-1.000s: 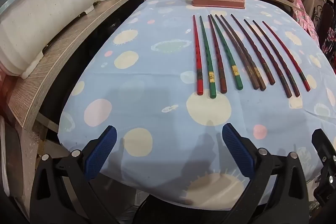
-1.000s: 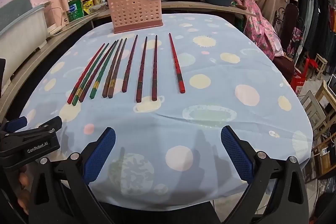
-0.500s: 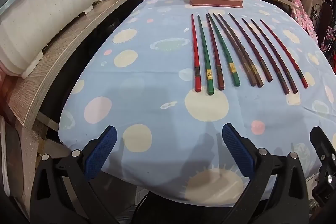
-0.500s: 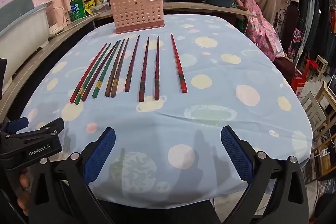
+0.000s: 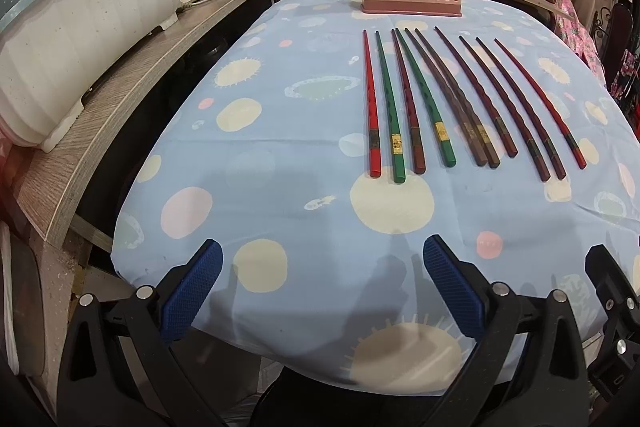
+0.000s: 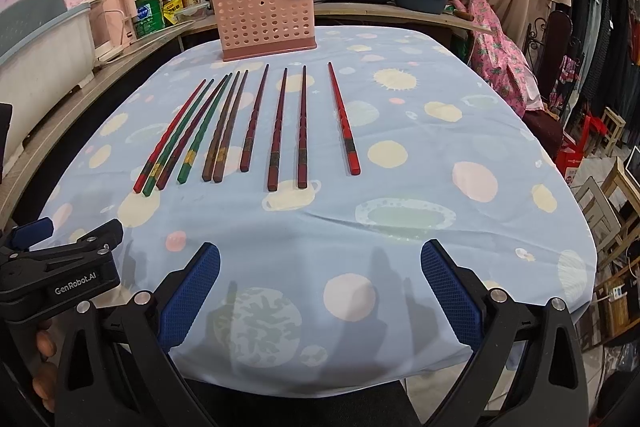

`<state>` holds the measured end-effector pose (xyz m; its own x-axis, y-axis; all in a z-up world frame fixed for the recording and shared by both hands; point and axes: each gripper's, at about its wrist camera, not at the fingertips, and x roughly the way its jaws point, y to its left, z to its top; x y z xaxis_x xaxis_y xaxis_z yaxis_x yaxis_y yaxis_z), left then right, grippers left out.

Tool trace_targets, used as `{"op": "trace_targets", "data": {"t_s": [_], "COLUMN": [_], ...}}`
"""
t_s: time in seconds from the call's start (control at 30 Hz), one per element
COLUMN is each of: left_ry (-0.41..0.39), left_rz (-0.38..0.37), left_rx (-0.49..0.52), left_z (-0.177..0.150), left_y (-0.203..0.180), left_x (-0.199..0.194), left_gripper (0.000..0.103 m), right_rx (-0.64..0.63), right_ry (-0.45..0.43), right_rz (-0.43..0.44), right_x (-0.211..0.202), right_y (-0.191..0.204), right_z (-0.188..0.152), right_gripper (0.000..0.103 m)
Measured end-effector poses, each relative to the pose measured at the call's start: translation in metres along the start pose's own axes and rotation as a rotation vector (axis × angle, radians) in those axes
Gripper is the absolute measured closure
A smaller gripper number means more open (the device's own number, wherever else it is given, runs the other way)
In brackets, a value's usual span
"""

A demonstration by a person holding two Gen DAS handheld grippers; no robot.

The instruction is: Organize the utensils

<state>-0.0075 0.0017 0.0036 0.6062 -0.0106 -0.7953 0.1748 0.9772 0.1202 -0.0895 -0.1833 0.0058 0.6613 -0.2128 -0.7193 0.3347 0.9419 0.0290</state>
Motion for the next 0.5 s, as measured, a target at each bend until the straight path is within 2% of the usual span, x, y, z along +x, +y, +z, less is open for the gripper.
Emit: {"op": "trace_targets", "data": {"t_s": [0.5], "left_ry": [0.005], "left_rz": [0.003], "left_rx": [0.004], "left_z": [-0.0015], "left_y": [0.0017], "left_x": [0.0024], "left_gripper": [0.007], "right_rx": [0.002], "right_ry": [0.005], "right_rz": [0.002], "right_x": [0.0011], "right_y": [-0.0002], "right_z": [-0.0006], "right_gripper": [0.007]}}
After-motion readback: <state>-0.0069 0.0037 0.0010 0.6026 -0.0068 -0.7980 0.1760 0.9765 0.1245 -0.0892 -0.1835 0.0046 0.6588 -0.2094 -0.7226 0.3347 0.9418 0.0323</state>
